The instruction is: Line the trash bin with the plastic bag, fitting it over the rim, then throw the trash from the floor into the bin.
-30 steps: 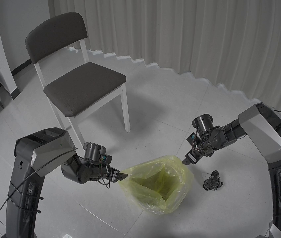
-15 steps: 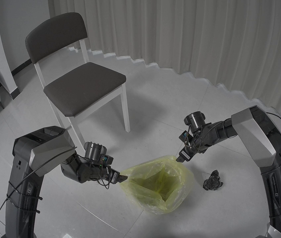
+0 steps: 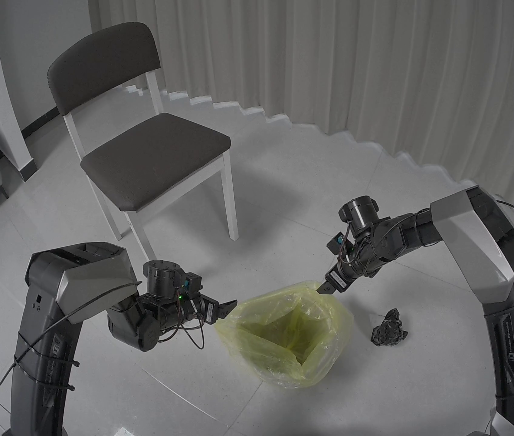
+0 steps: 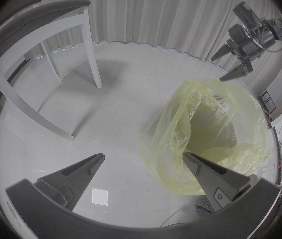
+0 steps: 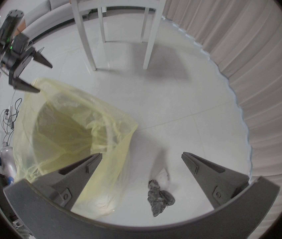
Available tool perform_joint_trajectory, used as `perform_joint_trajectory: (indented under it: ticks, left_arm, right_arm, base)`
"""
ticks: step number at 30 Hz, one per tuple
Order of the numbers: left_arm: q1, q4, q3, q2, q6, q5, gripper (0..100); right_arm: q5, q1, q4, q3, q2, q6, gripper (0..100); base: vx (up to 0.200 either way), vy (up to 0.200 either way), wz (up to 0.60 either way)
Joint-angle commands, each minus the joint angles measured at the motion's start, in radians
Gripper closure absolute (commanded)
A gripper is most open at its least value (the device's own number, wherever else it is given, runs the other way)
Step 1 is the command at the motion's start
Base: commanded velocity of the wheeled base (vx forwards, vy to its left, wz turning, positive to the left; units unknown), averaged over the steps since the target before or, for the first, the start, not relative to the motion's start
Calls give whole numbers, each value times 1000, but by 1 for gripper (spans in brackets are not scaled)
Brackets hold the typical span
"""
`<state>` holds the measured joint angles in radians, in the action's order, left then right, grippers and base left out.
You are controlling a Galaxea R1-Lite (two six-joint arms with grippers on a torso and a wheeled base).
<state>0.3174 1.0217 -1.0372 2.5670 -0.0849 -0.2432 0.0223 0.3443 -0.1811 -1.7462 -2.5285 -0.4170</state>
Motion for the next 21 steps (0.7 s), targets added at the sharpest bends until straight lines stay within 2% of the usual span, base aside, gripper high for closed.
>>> perform_joint_trajectory:
  ticks: [1, 4, 7, 14, 21]
  left_arm:
    - [-5, 0, 20, -8, 11, -2, 0]
    - [-5, 12, 13, -24, 47, -2, 0]
    - [-5, 17, 9, -39, 82, -2, 0]
    - [-3, 15, 6, -36, 88, 1, 0]
    - [-9, 18, 6, -36, 88, 7, 0]
  right_arm:
    - [5, 2, 2, -7, 25, 4, 0]
    - [5, 2, 0, -39, 8, 4, 0]
    - [7, 2, 3, -76, -29, 6, 0]
    - [4, 12, 9, -82, -82, 4, 0]
    - [2, -59, -1, -128, -151, -8, 0]
  base:
    - [-200, 0, 0]
    - [-200, 0, 0]
    - [0, 0, 0]
    - [0, 0, 0]
    - [0, 0, 0]
